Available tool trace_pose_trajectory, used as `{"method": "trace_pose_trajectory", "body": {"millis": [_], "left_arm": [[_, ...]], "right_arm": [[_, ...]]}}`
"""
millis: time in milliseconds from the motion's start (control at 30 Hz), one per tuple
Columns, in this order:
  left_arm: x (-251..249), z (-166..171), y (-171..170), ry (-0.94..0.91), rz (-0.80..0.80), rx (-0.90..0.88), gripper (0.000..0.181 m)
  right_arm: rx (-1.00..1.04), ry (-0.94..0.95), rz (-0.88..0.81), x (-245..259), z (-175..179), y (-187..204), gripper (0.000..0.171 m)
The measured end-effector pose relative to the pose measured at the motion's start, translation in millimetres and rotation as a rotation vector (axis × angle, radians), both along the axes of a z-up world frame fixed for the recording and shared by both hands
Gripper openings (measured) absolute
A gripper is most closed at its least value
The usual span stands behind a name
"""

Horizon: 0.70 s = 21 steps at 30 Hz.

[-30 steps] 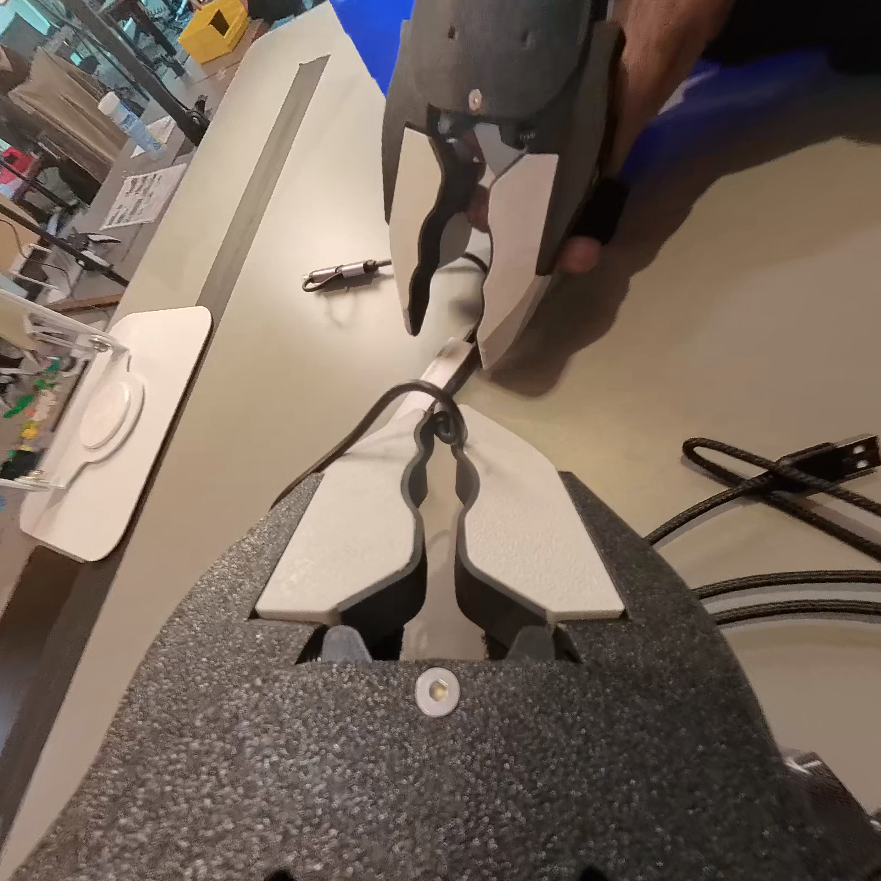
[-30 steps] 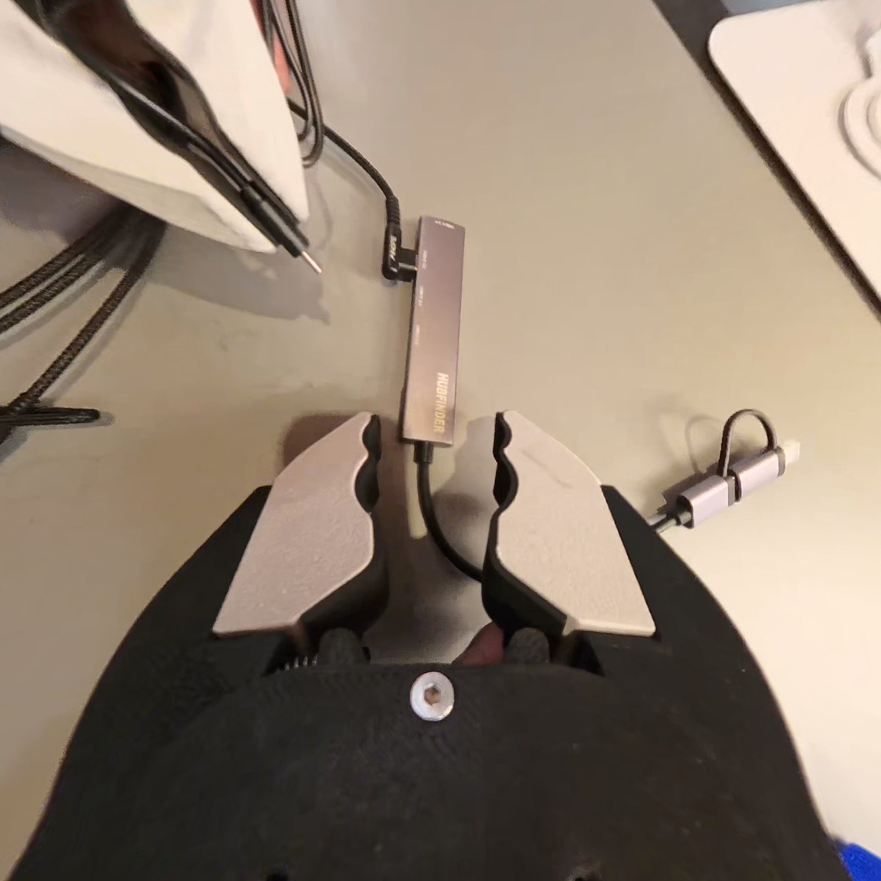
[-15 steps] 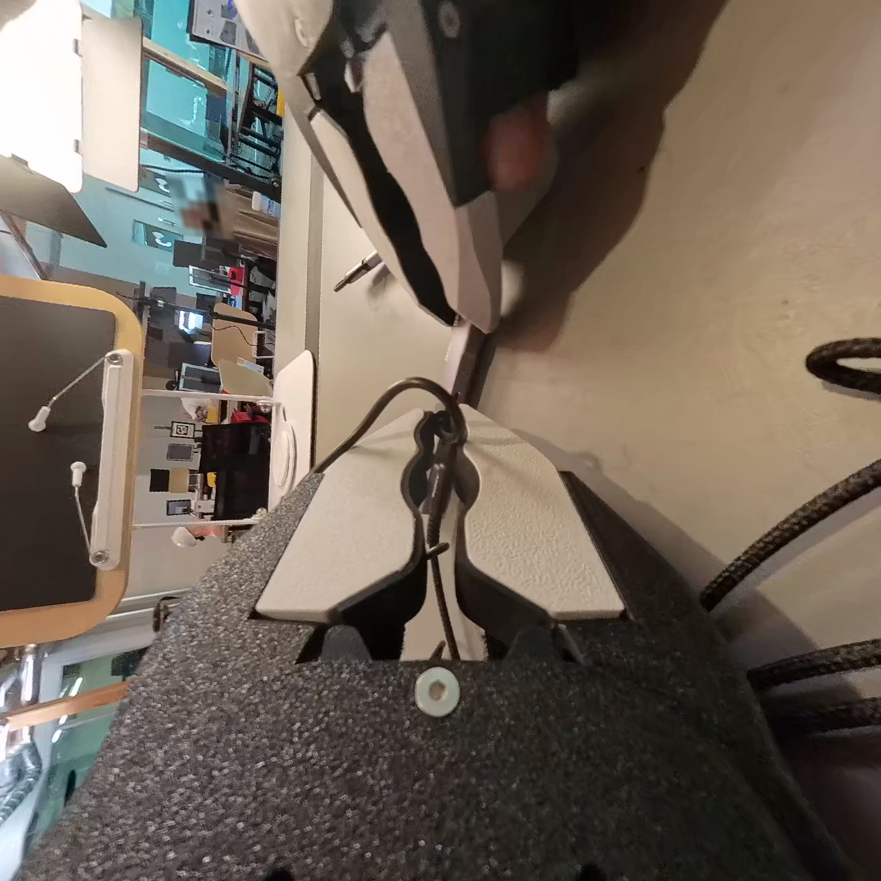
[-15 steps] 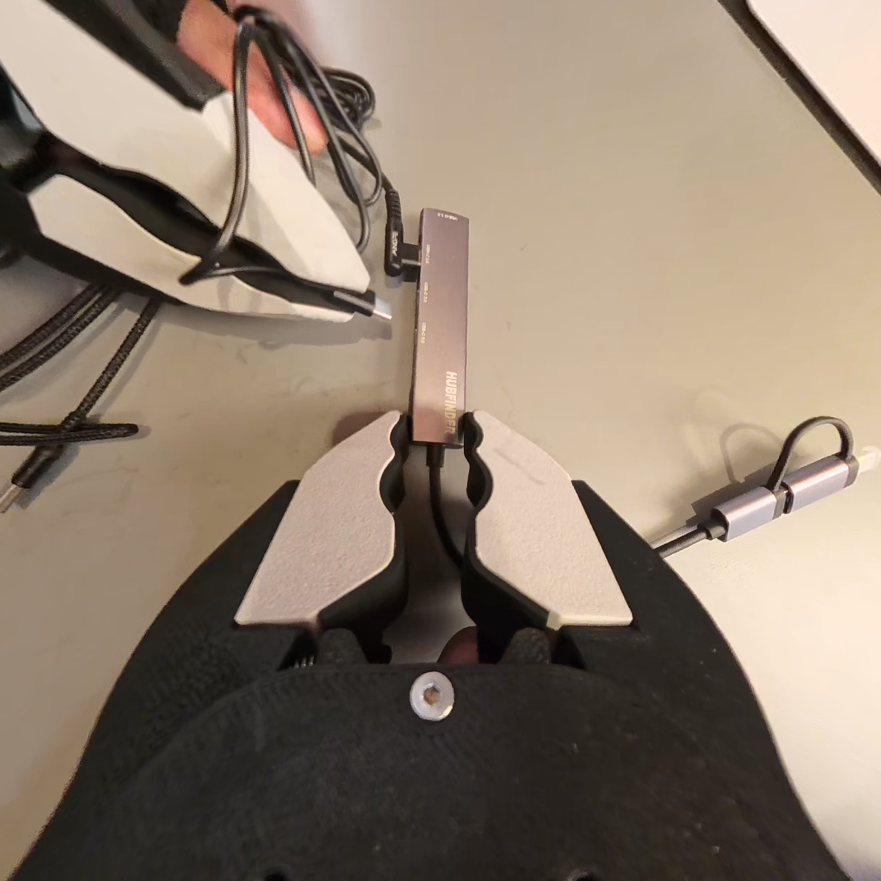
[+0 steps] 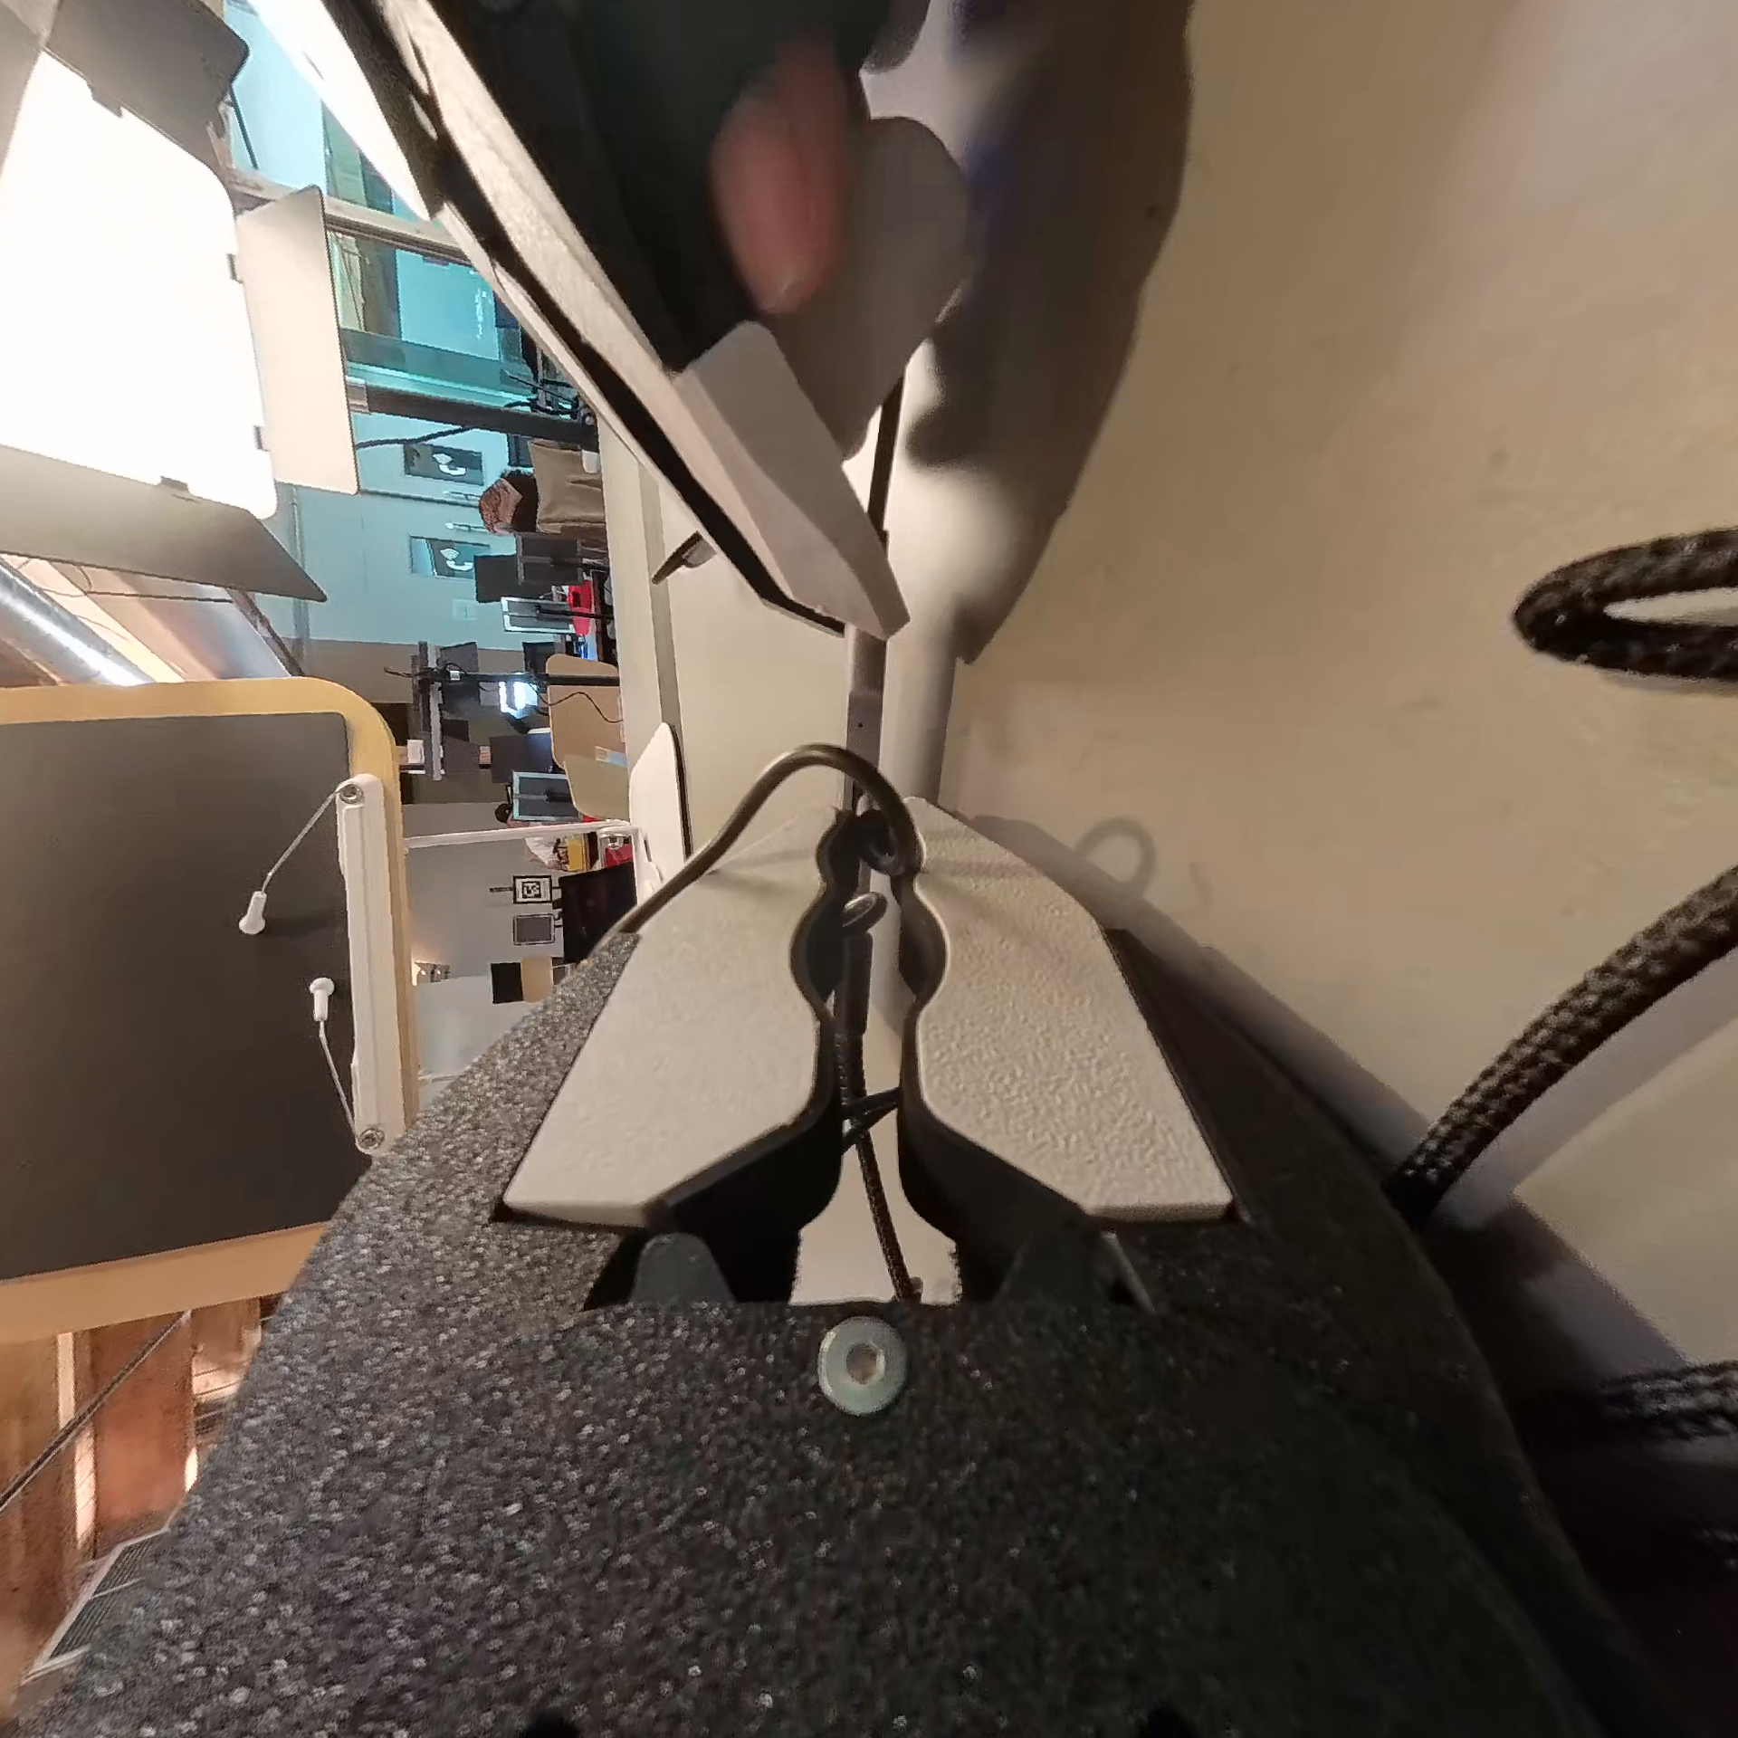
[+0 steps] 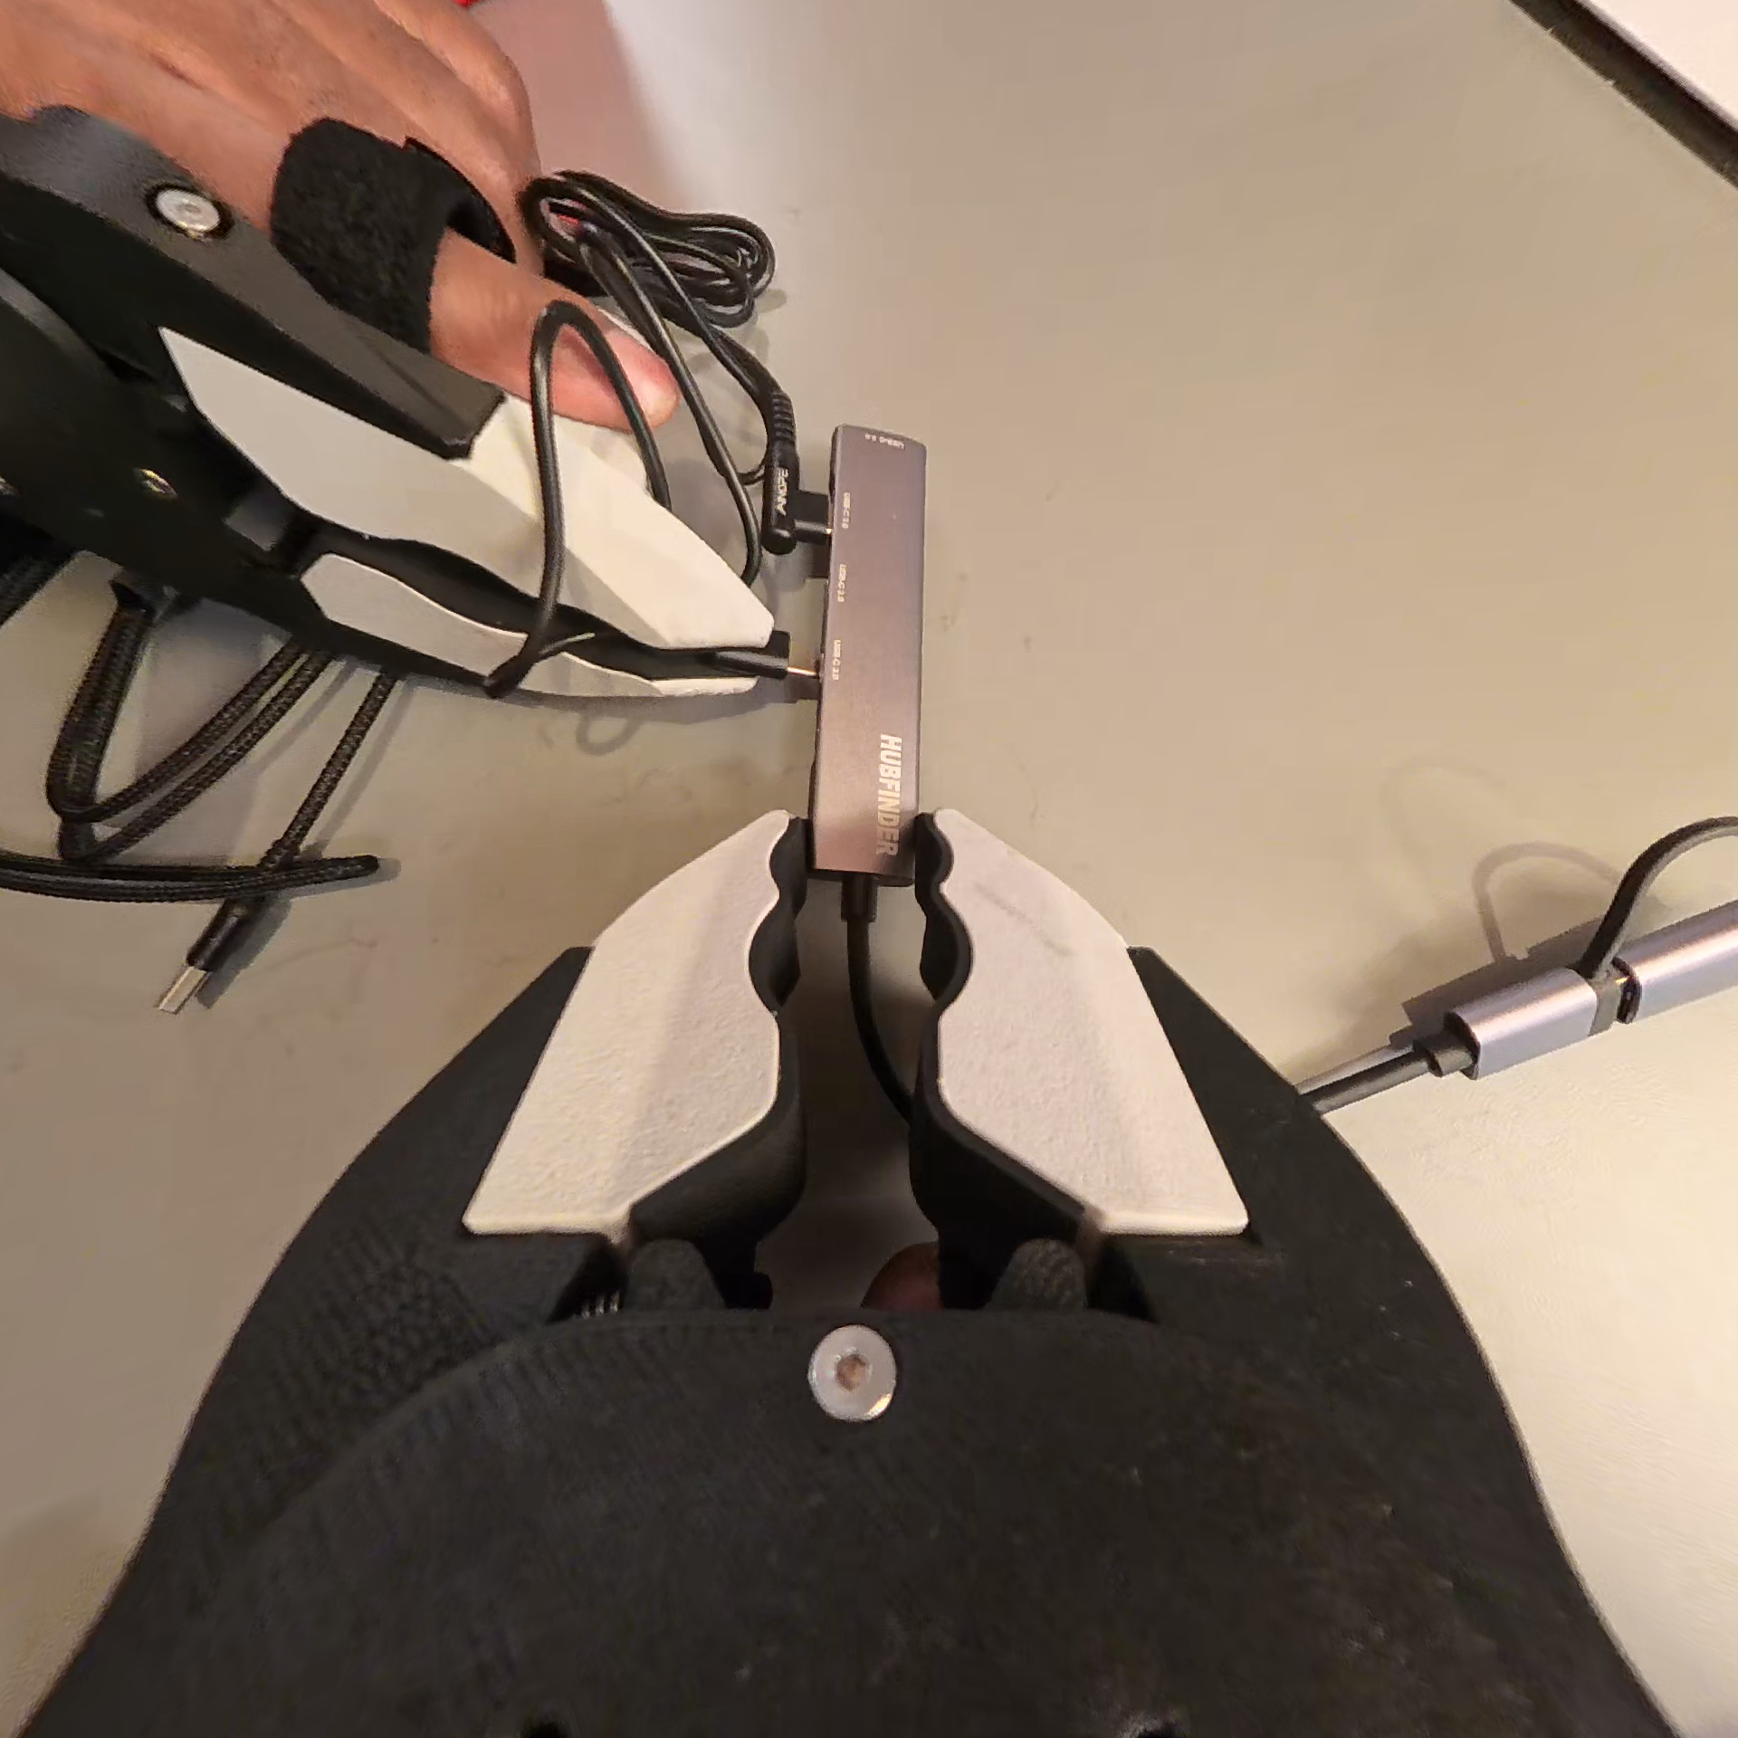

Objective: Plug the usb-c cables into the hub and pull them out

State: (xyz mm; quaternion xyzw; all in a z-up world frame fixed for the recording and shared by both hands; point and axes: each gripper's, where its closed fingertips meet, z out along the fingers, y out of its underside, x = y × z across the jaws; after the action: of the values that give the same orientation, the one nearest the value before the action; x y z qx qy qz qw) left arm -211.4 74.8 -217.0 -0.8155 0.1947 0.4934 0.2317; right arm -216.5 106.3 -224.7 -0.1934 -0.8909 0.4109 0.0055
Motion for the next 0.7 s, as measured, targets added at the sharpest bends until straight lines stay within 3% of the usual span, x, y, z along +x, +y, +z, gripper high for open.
{"method": "trace_pose_trajectory", "body": {"millis": [700], "left_arm": [[6.9, 7.6, 3.6, 0.036, -0.097, 0.021, 0.007]], "right_arm": [[-0.053, 0.040, 0.121, 14.1, 8.8, -2.6, 0.022]]}}
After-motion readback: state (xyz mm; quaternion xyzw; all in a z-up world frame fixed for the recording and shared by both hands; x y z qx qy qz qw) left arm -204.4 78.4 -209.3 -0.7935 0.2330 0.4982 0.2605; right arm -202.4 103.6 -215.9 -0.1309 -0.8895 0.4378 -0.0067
